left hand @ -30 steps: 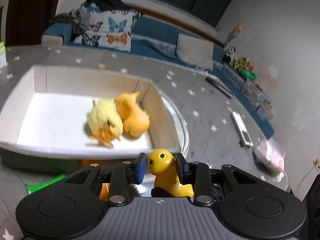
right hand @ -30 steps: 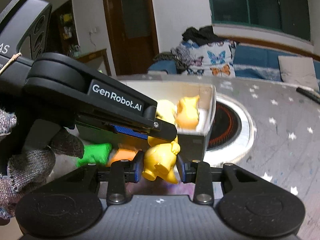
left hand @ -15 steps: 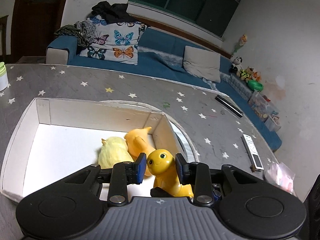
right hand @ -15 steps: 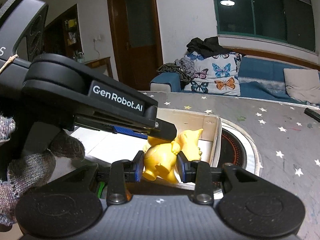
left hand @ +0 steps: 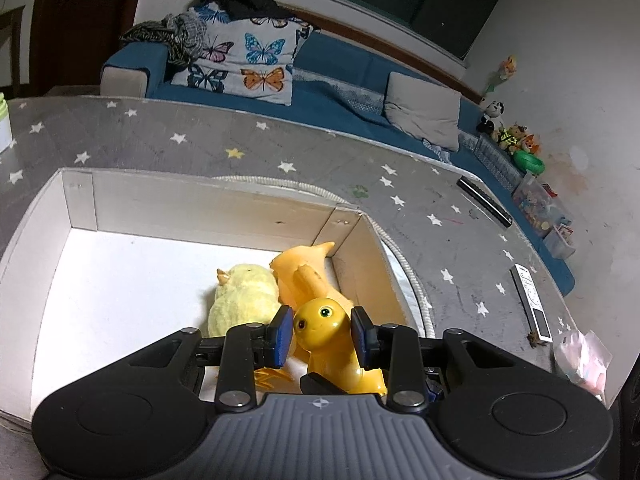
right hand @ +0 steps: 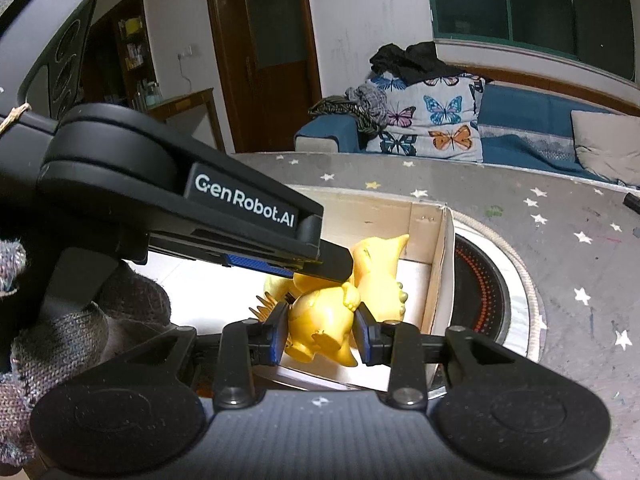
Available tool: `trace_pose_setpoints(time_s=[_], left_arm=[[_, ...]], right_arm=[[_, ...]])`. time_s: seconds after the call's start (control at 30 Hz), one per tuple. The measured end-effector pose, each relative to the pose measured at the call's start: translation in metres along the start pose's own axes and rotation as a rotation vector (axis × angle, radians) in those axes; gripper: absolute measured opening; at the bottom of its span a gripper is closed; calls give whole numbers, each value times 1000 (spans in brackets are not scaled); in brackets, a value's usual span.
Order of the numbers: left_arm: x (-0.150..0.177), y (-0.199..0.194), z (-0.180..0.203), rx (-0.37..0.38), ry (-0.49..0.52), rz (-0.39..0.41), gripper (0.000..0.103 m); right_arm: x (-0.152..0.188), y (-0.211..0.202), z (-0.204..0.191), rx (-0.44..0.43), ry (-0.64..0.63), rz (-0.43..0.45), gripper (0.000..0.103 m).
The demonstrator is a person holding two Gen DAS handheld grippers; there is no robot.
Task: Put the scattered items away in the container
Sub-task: 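Lift the duck with the left tool over the white box, then lower the duck into the box and open the left tool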
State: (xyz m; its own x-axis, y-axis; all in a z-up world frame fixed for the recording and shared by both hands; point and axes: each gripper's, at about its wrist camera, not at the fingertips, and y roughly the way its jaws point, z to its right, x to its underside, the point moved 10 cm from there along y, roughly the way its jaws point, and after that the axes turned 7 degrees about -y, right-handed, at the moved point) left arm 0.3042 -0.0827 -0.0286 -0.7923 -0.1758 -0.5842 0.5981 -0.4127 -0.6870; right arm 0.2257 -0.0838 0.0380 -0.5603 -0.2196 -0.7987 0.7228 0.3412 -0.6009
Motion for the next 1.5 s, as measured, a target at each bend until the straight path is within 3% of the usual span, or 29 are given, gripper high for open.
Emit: trace_pose_setpoints(time_s=[0.53,1.07,1.33,1.5], left_arm=[[3,5,-8,0,-19,-12,35],[5,-16,-9,9,-15,26,35],[10,-39,-14,2,-9,64,35],[16,-54,-20,-16,1,93,35]], right_arm=[[6,11,1,8,2,-29,33],[6,-1,1,30,-3,-7,35],[3,-18,-8,39,-25,27,47],[2,-33,-15,43,-35,58,61]])
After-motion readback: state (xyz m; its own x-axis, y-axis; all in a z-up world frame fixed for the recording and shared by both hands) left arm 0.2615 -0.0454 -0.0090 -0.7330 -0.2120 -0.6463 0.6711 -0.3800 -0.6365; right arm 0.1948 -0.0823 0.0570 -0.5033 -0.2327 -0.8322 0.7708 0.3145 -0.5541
